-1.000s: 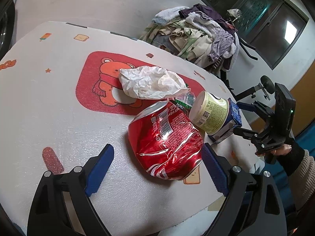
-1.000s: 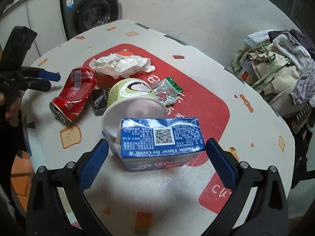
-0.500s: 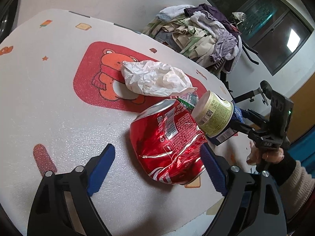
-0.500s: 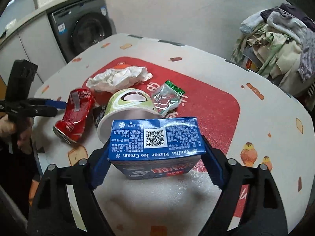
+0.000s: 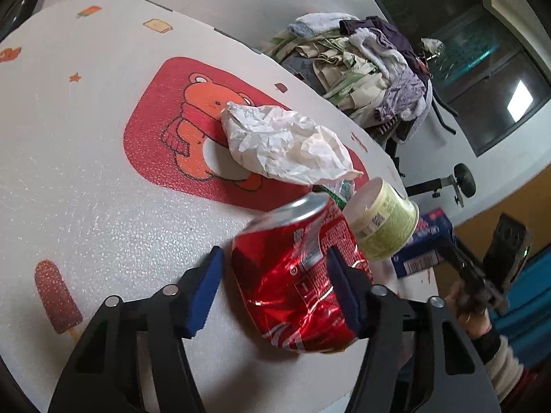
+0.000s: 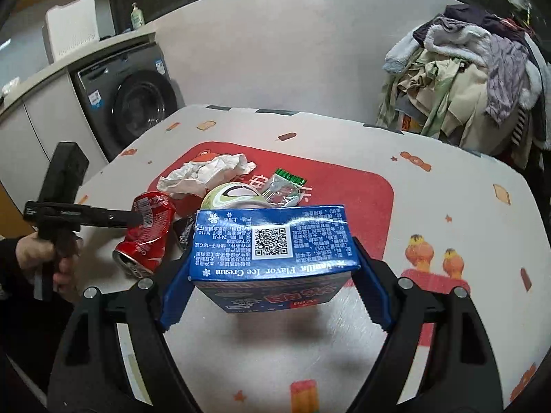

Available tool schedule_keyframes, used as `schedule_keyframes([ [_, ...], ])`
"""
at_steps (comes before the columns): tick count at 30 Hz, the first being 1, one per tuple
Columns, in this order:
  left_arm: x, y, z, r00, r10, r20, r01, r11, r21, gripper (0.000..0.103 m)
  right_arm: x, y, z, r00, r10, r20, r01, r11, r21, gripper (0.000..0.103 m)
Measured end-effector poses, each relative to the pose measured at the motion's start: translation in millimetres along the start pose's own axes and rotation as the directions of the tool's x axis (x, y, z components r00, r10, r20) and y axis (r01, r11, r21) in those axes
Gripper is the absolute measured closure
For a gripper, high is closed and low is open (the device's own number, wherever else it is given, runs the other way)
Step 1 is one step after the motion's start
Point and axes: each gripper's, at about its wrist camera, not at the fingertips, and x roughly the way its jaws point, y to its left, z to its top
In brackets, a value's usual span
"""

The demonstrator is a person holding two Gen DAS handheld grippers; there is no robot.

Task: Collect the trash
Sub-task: 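Lower the red can and blue carton into the brown bin and release both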

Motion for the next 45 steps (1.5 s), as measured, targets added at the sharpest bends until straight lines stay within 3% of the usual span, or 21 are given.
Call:
schedule_keyframes([
  [4,7,-2,4,1.000,-0.008,0.006,0.008,0.999,0.040,0.045,-6,-5,-8,1.000,0.007,0.018,-0.008,0.998,0.060,0.022],
  [10,18,-25,3,0.994,0.106,0.004,-0.105,0.977,0.185,0.044,-11,-3,-22,1.000,-0.001,0.015,0.000,0.995,0.097,0.022],
  [11,19,-26,4,0.995,0.101,-0.006,-0.098,0.978,0.185,0.054,-13,-3,-23,1.000,-0.001,0.016,0.000,0.995,0.104,0.022],
  [13,17,-22,7,0.997,0.069,-0.020,-0.065,0.986,0.151,0.061,-17,-2,-25,1.000,-0.005,0.021,0.003,0.993,0.116,0.022],
  [15,12,-27,7,0.997,0.082,-0.013,-0.078,0.982,0.171,0.062,-22,0,-27,1.000,-0.009,0.030,0.005,0.992,0.126,0.022],
  [23,-33,-75,-6,0.996,0.074,0.058,-0.090,0.934,0.347,0.063,-44,15,-32,0.998,-0.026,0.060,0.016,0.987,0.160,0.022],
  [31,-65,-91,-23,0.992,0.087,0.094,-0.117,0.912,0.393,0.063,-65,43,-42,0.997,-0.040,0.066,0.029,0.986,0.161,0.022],
  [45,-114,-114,-89,0.987,0.080,0.141,-0.138,0.869,0.476,0.063,-105,86,-84,0.995,-0.043,0.085,0.031,0.989,0.146,0.022],
])
